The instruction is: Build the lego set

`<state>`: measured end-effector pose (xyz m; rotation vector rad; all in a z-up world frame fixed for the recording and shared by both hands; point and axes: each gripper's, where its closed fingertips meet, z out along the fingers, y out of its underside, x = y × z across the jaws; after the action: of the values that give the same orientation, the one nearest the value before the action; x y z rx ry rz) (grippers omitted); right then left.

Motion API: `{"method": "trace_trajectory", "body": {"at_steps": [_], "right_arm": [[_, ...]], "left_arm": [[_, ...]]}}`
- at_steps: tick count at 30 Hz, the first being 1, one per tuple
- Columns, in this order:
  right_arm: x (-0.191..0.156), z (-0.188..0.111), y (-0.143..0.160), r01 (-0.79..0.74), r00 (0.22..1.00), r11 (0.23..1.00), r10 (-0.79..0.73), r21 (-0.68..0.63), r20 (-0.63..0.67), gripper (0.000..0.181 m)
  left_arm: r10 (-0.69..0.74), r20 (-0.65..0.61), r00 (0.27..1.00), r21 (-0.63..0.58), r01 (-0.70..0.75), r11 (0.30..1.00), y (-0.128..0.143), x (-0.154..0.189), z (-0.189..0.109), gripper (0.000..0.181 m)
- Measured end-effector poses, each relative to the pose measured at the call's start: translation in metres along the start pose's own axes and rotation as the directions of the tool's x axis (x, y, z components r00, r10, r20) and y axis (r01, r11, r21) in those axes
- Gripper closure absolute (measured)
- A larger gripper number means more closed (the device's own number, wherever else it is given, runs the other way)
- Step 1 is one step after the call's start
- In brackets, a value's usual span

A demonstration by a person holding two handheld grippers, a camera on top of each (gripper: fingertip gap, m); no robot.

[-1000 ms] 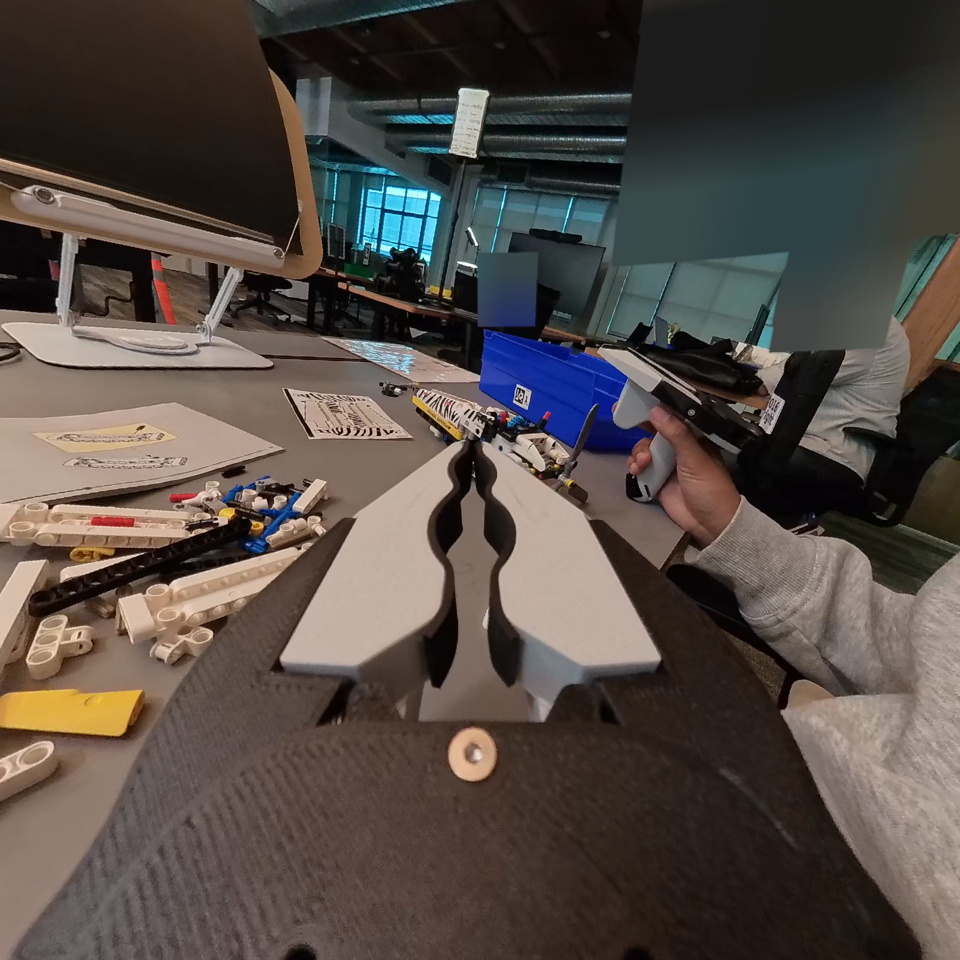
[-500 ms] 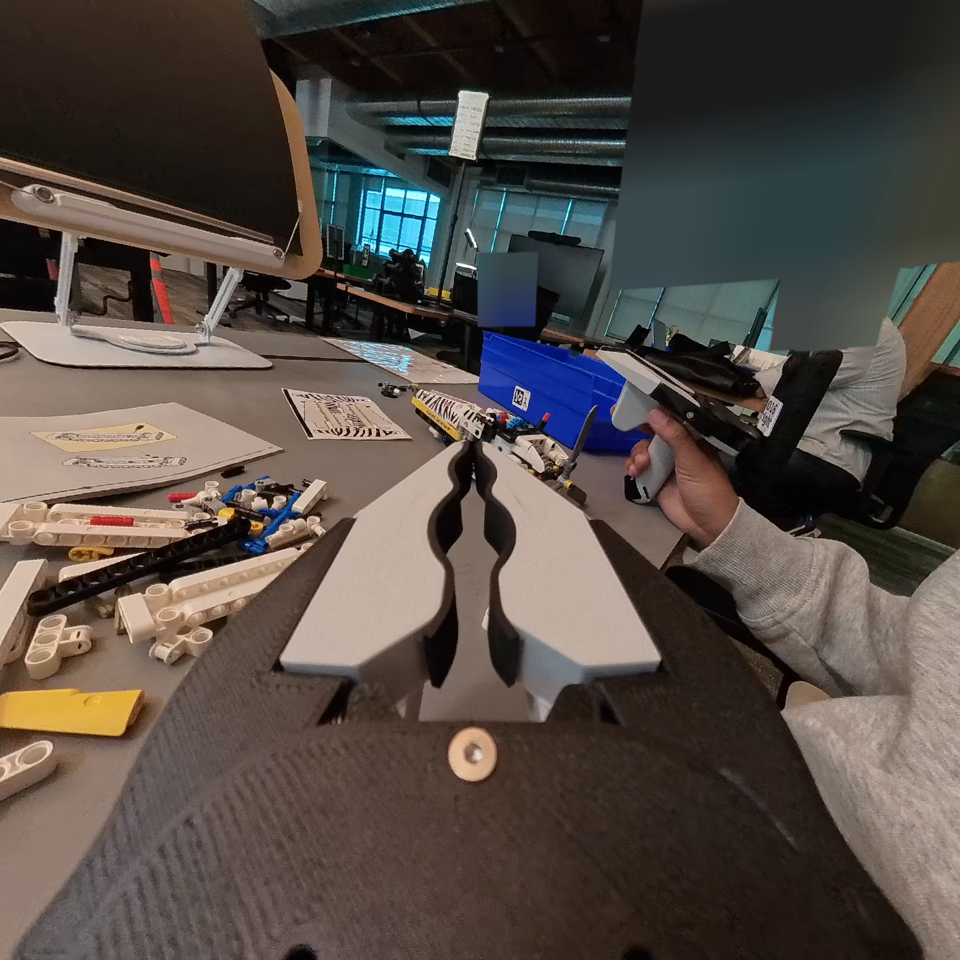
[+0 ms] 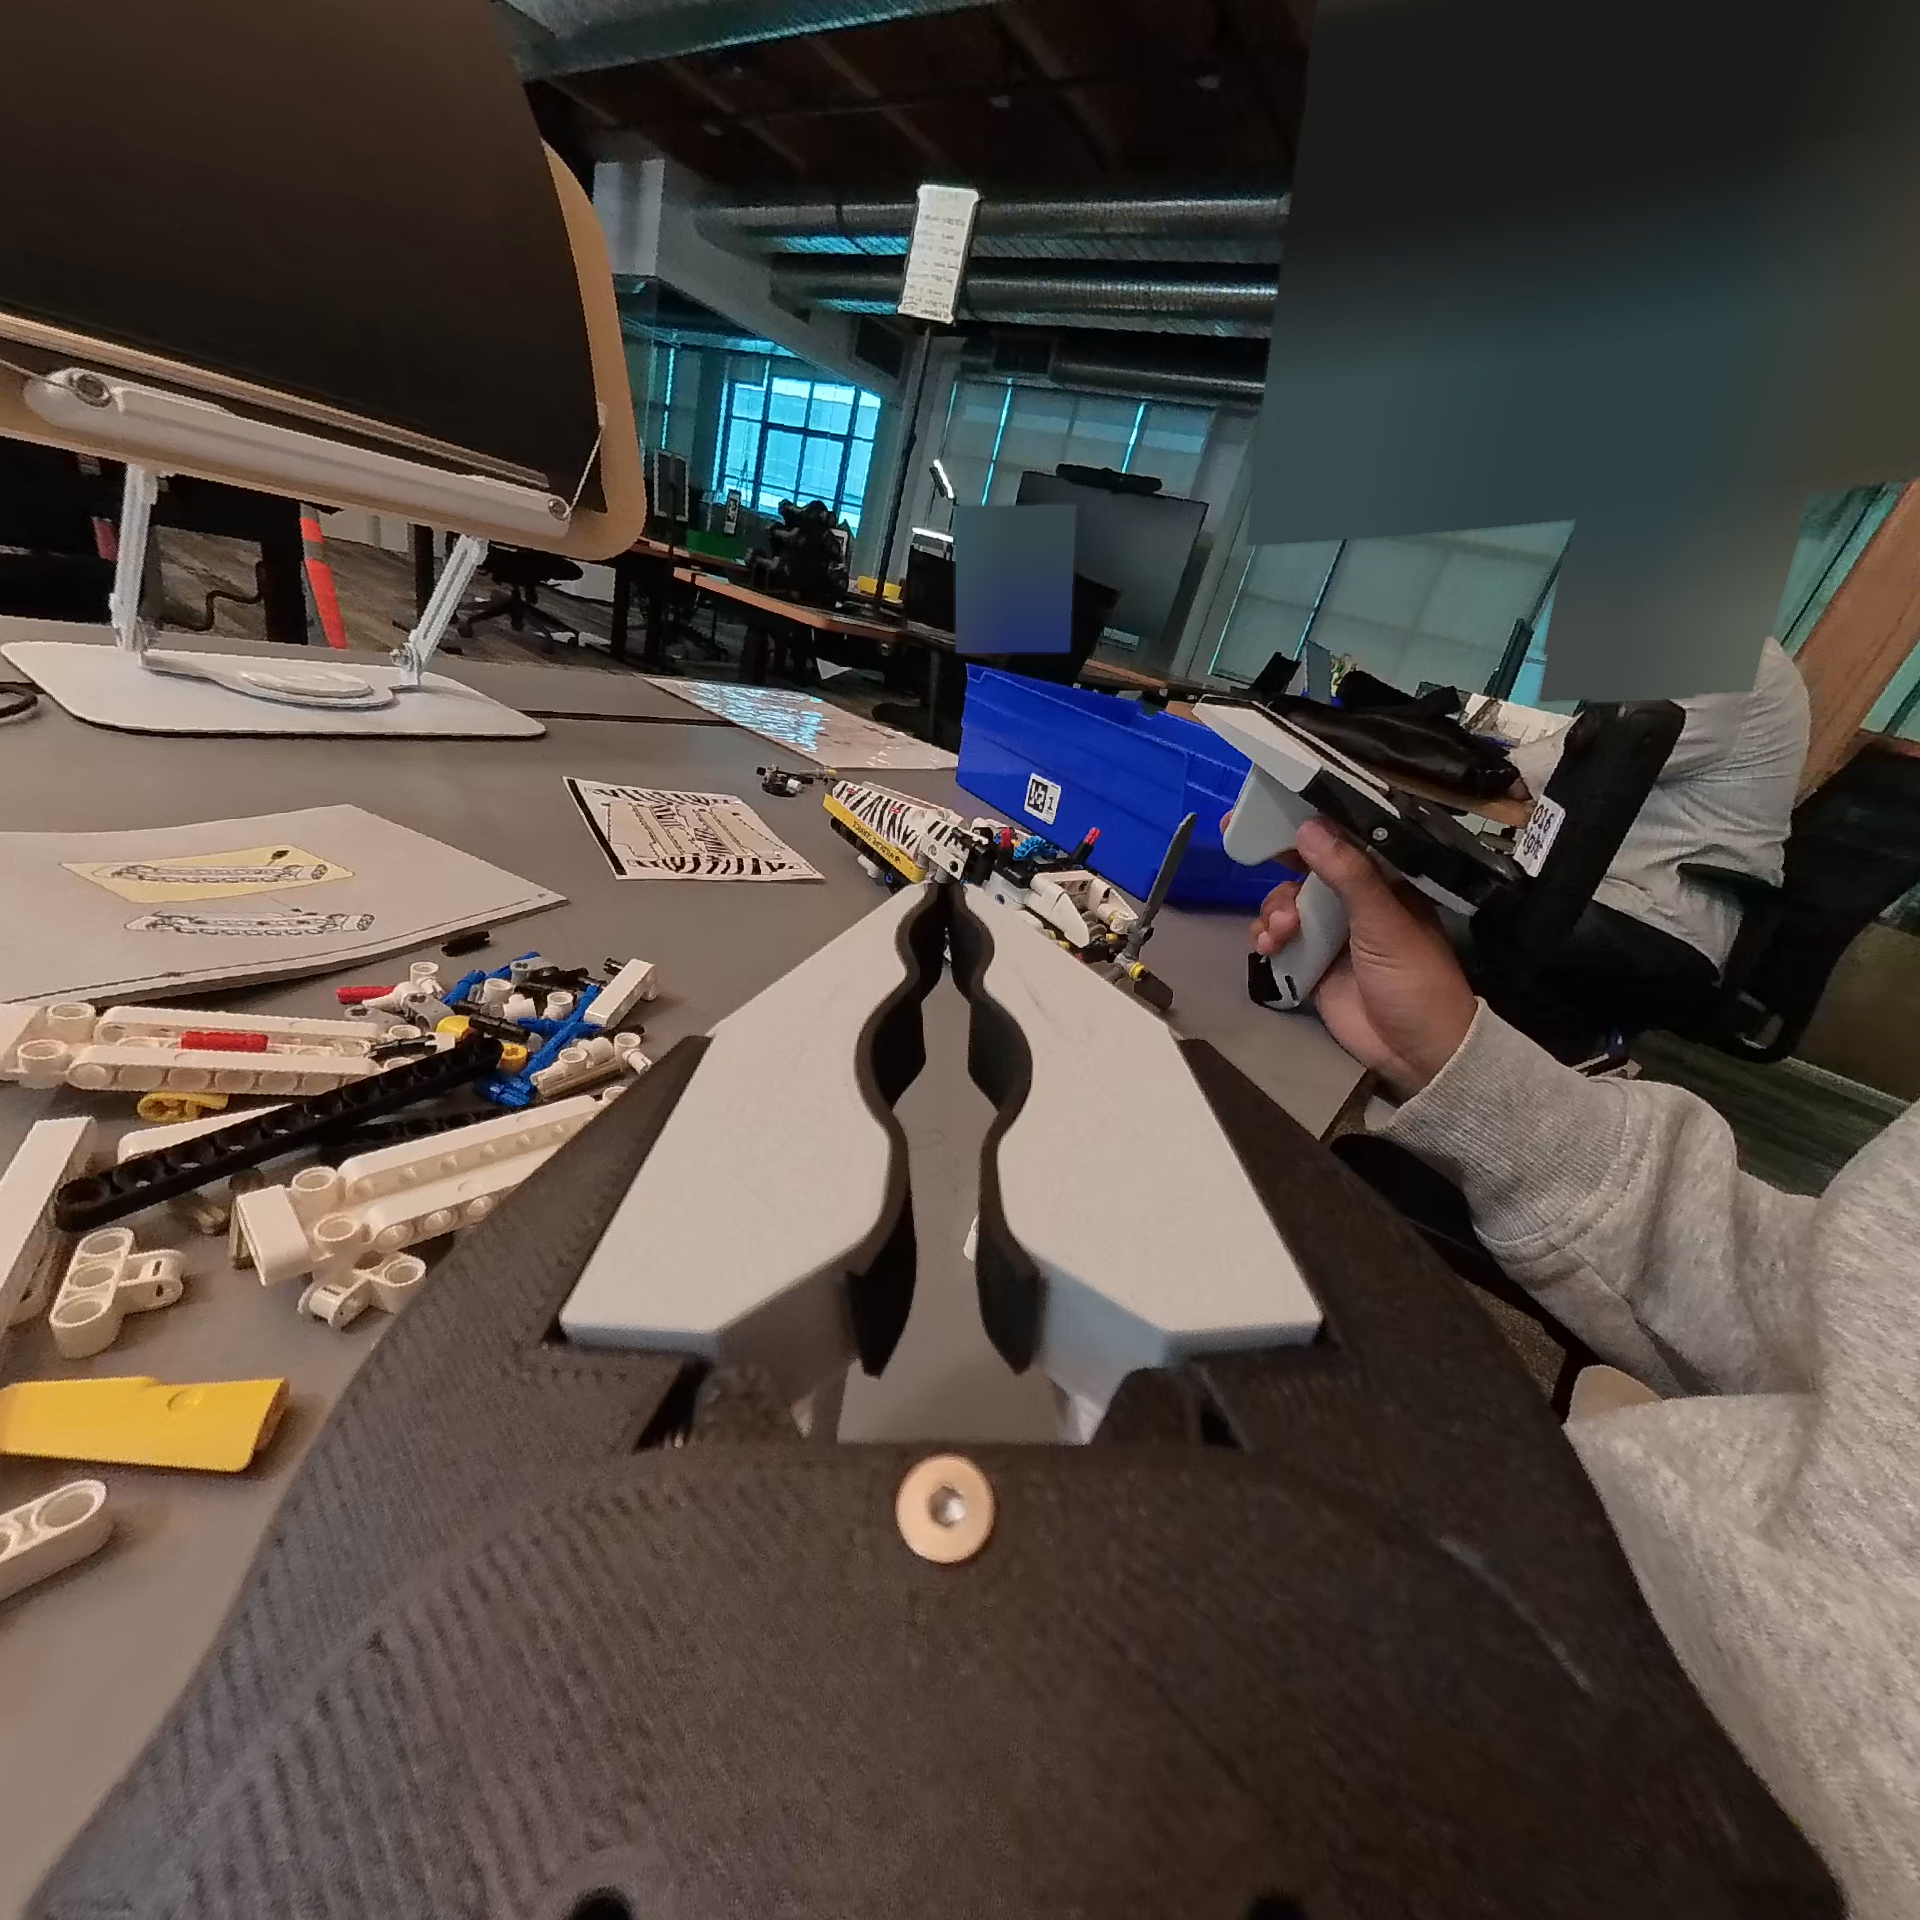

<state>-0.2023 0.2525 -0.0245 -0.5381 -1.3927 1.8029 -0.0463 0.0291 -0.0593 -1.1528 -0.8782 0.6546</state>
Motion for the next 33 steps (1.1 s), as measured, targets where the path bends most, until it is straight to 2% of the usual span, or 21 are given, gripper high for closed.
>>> {"method": "trace_trajectory", "body": {"at_steps": [15, 18, 20, 23, 25, 29, 31, 33], "right_arm": [[-0.001, 0.0, 0.0, 0.0, 1.0, 1.0, 0.0, 0.0, 0.001, 0.162], [0.0, 0.001, -0.001, -0.01, 1.0, 1.0, 0.01, 0.004, -0.006, 0.162], [0.001, 0.002, -0.002, -0.018, 1.0, 1.0, 0.018, 0.007, -0.005, 0.162], [0.0, 0.002, -0.003, -0.019, 1.0, 1.0, 0.019, 0.017, 0.001, 0.163], [0.0, 0.002, -0.003, -0.021, 1.0, 0.999, 0.021, 0.024, 0.002, 0.163], [0.003, 0.001, -0.003, -0.036, 0.999, 0.999, 0.036, 0.038, 0.0, 0.163], [0.003, 0.001, -0.003, -0.043, 0.999, 0.998, 0.043, 0.045, 0.0, 0.162], [0.004, 0.0, -0.004, -0.049, 0.999, 0.997, 0.049, 0.052, 0.001, 0.163]], "left_arm": [[-0.012, -0.005, 1.0, -0.013, 0.011, 1.0, 0.001, -0.001, 0.001, 0.181], [-0.088, 0.103, 0.991, -0.18, 0.106, 0.978, 0.017, -0.023, 0.014, 0.181], [-0.073, 0.193, 0.979, -0.295, 0.129, 0.947, 0.025, -0.043, 0.02, 0.18], [0.15, 0.272, 0.95, -0.5, 0.007, 0.866, 0.033, -0.081, 0.03, 0.147], [0.245, 0.306, 0.92, -0.551, -0.038, 0.834, 0.031, -0.107, 0.039, 0.143], [0.114, 0.255, 0.96, -0.632, 0.076, 0.771, 0.052, -0.114, 0.056, 0.146], [0.122, 0.255, 0.959, -0.691, 0.093, 0.717, 0.066, -0.119, 0.054, 0.151], [0.169, 0.269, 0.948, -0.711, 0.077, 0.698, 0.071, -0.126, 0.051, 0.154]]}}
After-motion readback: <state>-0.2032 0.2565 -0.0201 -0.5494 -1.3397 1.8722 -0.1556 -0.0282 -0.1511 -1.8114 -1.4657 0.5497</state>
